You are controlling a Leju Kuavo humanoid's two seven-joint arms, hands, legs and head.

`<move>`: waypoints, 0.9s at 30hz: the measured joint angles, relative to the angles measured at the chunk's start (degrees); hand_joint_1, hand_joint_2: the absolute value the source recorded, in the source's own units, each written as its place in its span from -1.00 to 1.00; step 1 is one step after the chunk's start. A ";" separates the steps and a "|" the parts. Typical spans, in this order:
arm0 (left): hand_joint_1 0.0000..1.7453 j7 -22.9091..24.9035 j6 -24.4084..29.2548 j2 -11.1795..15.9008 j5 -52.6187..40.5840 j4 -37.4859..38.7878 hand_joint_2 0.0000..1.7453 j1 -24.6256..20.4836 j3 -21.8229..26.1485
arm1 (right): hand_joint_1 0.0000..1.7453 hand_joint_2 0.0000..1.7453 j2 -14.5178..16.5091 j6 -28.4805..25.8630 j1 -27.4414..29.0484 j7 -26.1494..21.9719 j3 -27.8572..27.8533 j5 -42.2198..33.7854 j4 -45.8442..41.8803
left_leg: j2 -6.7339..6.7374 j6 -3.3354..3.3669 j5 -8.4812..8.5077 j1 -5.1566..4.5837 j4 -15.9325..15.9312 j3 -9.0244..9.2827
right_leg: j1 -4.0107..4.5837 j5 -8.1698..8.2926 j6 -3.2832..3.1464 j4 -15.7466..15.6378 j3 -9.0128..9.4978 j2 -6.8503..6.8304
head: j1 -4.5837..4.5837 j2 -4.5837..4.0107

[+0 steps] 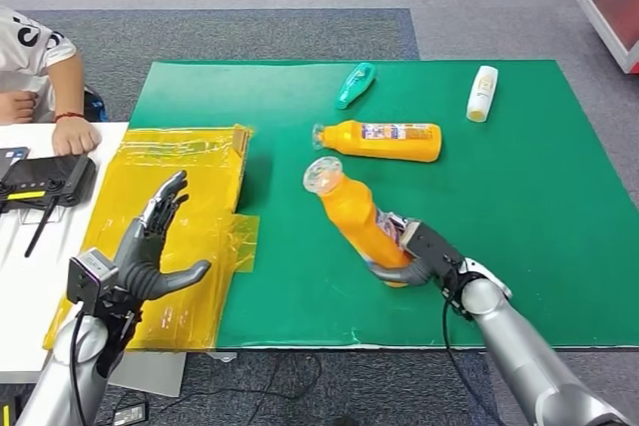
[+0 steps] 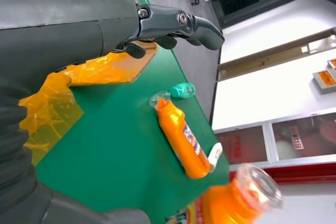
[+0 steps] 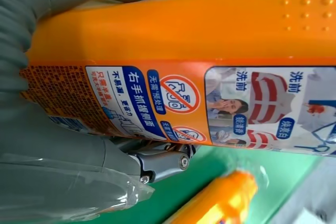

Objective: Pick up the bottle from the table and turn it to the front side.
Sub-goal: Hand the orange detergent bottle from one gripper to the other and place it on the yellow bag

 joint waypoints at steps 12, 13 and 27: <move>-1.00 -0.02 -1.01 -0.01 1.20 0.45 1.00 0.38 -0.17 | 1.00 1.00 5.07 4.74 8.31 -1.91 -10.40 -5.94 -7.90 | 0.01 -0.02 -0.02 0.00 0.00 0.04 | 0.01 -0.07 -0.04 0.00 0.00 0.00 | -0.01 0.01; -1.00 -0.06 -1.53 0.00 1.66 0.63 1.00 0.22 -0.24 | 1.00 1.00 5.57 5.80 8.46 -2.31 -10.67 -6.88 -7.95 | 0.01 -0.02 -0.01 0.00 0.00 0.04 | 0.01 -0.07 -0.04 0.00 -0.01 0.00 | -0.01 0.01; -1.00 -0.10 -10.91 0.10 9.26 6.23 1.00 -4.84 -3.01 | 1.00 1.00 11.98 9.95 7.29 -4.62 -9.43 -9.26 -7.34 | 0.01 -0.04 0.05 0.00 0.00 0.03 | 0.01 -0.03 -0.06 0.01 -0.01 0.00 | -0.02 0.00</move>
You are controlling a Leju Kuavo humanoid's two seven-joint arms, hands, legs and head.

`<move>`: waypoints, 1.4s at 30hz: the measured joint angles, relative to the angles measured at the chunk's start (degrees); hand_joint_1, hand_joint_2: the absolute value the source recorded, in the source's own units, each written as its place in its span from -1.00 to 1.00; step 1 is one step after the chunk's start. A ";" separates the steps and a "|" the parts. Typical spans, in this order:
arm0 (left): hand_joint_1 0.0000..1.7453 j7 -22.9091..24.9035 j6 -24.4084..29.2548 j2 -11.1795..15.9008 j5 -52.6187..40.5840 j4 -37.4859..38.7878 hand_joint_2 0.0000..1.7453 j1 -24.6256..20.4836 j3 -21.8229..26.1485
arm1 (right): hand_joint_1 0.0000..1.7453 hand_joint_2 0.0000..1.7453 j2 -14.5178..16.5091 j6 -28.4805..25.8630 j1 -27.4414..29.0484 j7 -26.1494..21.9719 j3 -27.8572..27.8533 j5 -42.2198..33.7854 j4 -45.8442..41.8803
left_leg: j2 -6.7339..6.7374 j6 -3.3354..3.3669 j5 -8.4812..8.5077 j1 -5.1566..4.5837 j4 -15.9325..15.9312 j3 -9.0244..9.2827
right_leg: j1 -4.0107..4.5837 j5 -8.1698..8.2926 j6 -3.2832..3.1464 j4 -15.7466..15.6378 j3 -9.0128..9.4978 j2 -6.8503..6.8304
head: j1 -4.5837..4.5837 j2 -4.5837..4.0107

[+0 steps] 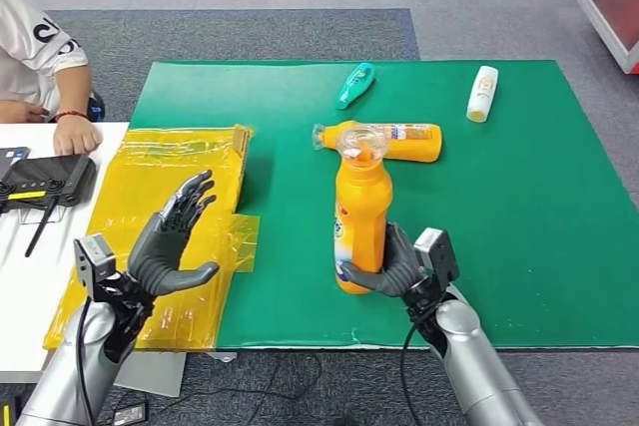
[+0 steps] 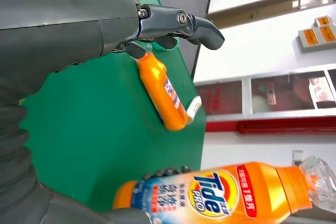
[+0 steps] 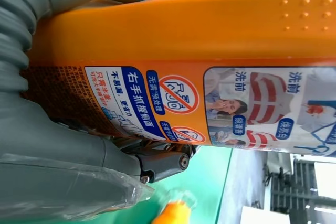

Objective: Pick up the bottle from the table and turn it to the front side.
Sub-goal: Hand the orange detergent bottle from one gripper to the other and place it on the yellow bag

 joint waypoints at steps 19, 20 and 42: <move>-1.00 13.14 -12.00 3.42 18.86 10.25 1.00 -11.88 -4.29 | 1.00 1.00 4.23 -12.62 -5.38 1.97 10.20 12.80 3.98 | 0.00 -0.06 0.10 0.00 0.00 0.02 | 0.00 0.04 -0.02 0.01 0.00 0.00 | 0.00 0.00; -1.00 13.43 -11.70 3.52 18.90 10.53 1.00 -12.34 -4.54 | 1.00 1.00 4.37 -13.11 -5.55 2.19 10.56 13.31 4.23 | -0.01 -0.06 0.10 0.00 0.00 0.02 | 0.00 0.04 -0.01 0.01 0.00 0.00 | 0.00 0.00; -1.00 14.18 -8.14 4.19 18.46 13.80 1.00 -16.60 -8.18 | 1.00 1.00 5.72 -16.50 -7.97 3.30 12.90 14.66 7.87 | 0.00 -0.06 0.07 -0.01 0.00 0.11 | 0.00 0.02 -0.02 0.01 0.09 0.00 | 0.01 0.01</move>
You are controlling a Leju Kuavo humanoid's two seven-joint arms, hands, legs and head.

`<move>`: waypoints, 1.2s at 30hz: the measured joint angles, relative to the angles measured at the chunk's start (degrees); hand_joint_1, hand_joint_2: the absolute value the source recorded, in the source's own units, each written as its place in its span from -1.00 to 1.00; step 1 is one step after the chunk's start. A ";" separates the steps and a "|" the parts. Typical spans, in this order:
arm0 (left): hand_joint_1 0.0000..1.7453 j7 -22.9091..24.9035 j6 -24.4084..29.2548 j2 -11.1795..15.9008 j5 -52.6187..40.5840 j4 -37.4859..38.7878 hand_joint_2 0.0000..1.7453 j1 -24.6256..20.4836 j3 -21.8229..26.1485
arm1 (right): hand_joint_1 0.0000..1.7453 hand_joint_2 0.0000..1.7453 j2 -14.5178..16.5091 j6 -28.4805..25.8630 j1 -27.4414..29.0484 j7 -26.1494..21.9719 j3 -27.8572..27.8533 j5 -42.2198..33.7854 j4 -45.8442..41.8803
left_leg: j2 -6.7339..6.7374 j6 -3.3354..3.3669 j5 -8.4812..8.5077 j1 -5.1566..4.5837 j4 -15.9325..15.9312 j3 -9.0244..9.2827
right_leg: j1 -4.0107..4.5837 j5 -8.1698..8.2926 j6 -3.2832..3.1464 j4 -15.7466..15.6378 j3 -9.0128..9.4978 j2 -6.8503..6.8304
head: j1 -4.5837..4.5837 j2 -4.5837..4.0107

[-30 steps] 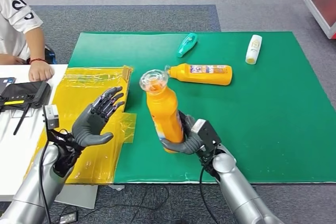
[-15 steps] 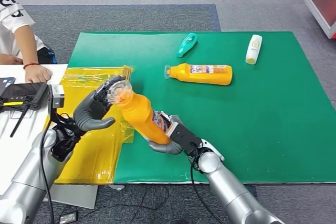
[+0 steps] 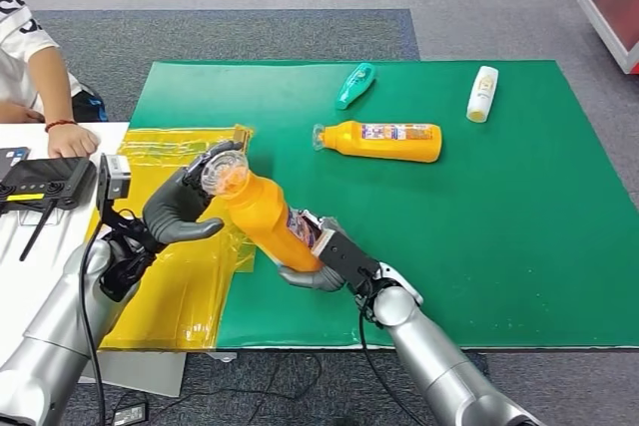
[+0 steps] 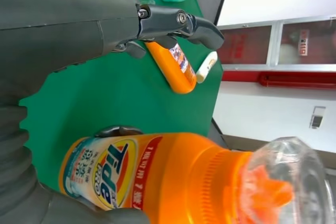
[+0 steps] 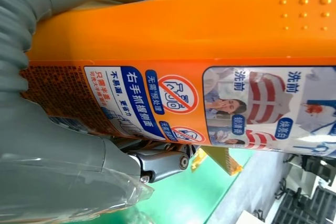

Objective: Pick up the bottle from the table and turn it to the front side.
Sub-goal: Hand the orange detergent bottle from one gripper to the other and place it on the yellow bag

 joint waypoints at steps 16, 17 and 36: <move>-1.00 -0.66 -0.55 -1.67 0.16 1.58 1.00 -1.88 -2.02 | 1.00 1.00 1.31 0.49 -1.89 1.17 -0.08 0.22 0.03 | 0.01 0.00 -0.03 0.00 0.00 0.09 | 0.00 -0.01 0.00 0.00 0.08 0.00 | -0.01 0.00; -1.00 -0.66 -0.56 -1.82 0.20 1.63 1.00 -1.93 -2.09 | 1.00 1.00 1.36 0.50 -1.92 1.18 -0.08 0.22 0.06 | 0.01 0.00 -0.03 0.00 0.00 0.10 | 0.00 -0.01 0.00 0.00 0.08 0.00 | 0.00 0.00; -1.00 -0.58 -0.56 -4.07 2.00 1.89 1.00 -2.61 -3.55 | 1.00 1.00 2.94 -0.31 -3.19 1.79 0.53 0.74 2.07 | 0.01 0.03 -0.06 0.00 0.00 0.13 | 0.00 -0.02 -0.01 0.00 0.12 0.00 | 0.00 0.00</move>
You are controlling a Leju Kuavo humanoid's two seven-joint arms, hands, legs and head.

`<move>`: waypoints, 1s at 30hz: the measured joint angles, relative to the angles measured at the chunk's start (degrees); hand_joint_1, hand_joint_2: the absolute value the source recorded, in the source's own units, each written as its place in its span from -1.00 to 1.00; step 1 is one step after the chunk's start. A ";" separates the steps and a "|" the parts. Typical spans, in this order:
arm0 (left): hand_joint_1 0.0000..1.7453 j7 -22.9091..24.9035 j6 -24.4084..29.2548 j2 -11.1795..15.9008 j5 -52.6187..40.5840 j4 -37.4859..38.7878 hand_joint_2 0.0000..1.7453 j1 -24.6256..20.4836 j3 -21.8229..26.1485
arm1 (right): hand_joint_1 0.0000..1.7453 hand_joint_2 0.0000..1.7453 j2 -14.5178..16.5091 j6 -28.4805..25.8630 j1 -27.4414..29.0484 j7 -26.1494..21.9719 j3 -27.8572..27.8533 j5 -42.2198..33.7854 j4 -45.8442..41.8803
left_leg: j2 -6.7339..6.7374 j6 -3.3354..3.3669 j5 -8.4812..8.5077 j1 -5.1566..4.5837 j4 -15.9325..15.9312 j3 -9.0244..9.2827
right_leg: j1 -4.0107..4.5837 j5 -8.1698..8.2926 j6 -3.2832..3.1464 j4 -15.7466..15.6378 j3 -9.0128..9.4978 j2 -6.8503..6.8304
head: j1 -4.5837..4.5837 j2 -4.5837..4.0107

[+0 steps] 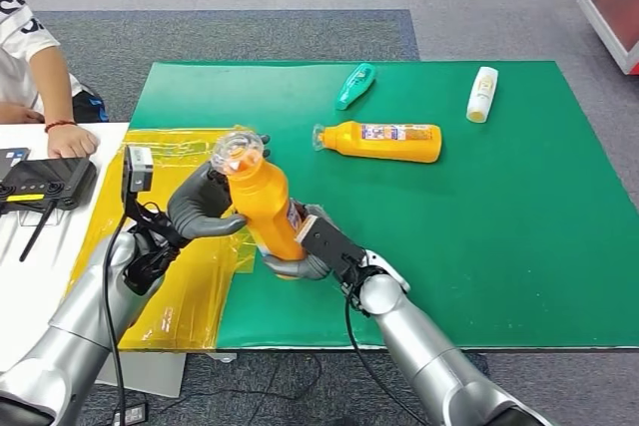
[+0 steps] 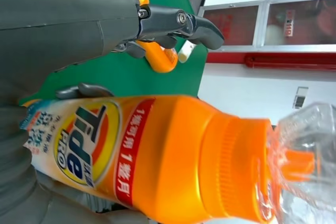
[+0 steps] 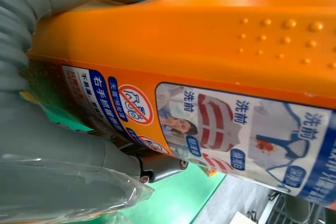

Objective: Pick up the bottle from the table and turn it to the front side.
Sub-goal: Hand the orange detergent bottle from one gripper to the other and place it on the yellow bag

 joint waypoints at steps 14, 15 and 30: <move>-1.00 1.05 -0.02 -0.17 0.81 0.23 1.00 -0.36 -0.86 | 1.00 1.00 0.77 -1.68 -1.02 1.80 0.42 0.07 2.45 | 0.00 0.00 0.00 0.00 0.00 0.00 | 0.00 0.00 0.00 0.00 0.00 0.00 | -0.01 -0.01; -1.00 1.10 -0.07 -0.16 0.93 0.28 1.00 -0.36 -0.88 | 1.00 1.00 0.77 -1.84 -1.05 1.89 0.42 0.11 2.62 | 0.00 0.00 0.00 0.00 0.00 0.00 | 0.00 0.00 0.00 0.00 0.00 0.00 | 0.00 -0.01; -1.00 1.76 -3.09 0.68 0.97 0.46 1.00 -1.57 -2.37 | 1.00 1.00 0.77 -3.44 -2.60 3.47 0.36 0.52 3.47 | 0.00 0.00 0.02 0.00 0.00 -0.01 | 0.00 0.01 0.00 0.00 -0.01 0.00 | -0.01 -0.01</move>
